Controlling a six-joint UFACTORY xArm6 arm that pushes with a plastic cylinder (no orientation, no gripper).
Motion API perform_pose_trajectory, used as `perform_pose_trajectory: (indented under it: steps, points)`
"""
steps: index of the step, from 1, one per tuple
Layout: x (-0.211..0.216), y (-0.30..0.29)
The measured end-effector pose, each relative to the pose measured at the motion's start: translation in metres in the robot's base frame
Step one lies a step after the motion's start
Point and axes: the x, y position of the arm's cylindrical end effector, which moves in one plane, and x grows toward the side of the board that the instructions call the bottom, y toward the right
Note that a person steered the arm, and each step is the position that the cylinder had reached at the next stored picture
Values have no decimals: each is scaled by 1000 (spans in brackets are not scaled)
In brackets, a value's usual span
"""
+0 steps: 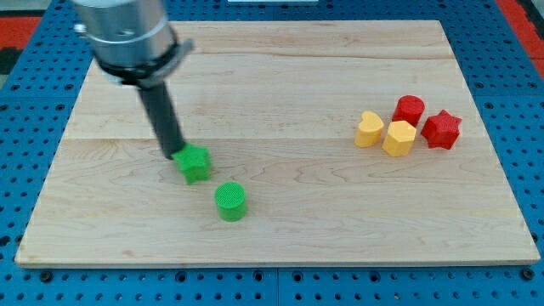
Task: Make group of blue blocks and green blocks at bottom center of the board
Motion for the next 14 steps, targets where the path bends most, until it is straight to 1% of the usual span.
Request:
perform_pose_trajectory:
  steps: [1,2,3,4,5,6,7,8,9,10,12,13,14]
  points:
    - [10,25]
    - [-41,5]
    - [-117,5]
    - [-215,12]
    - [-281,-18]
    - [-280,-84]
    - [-280,-165]
    - [-262,-168]
    - [-253,-133]
    - [-210,-129]
    - [-153,-79]
    - [-144,-28]
    - [-138,-4]
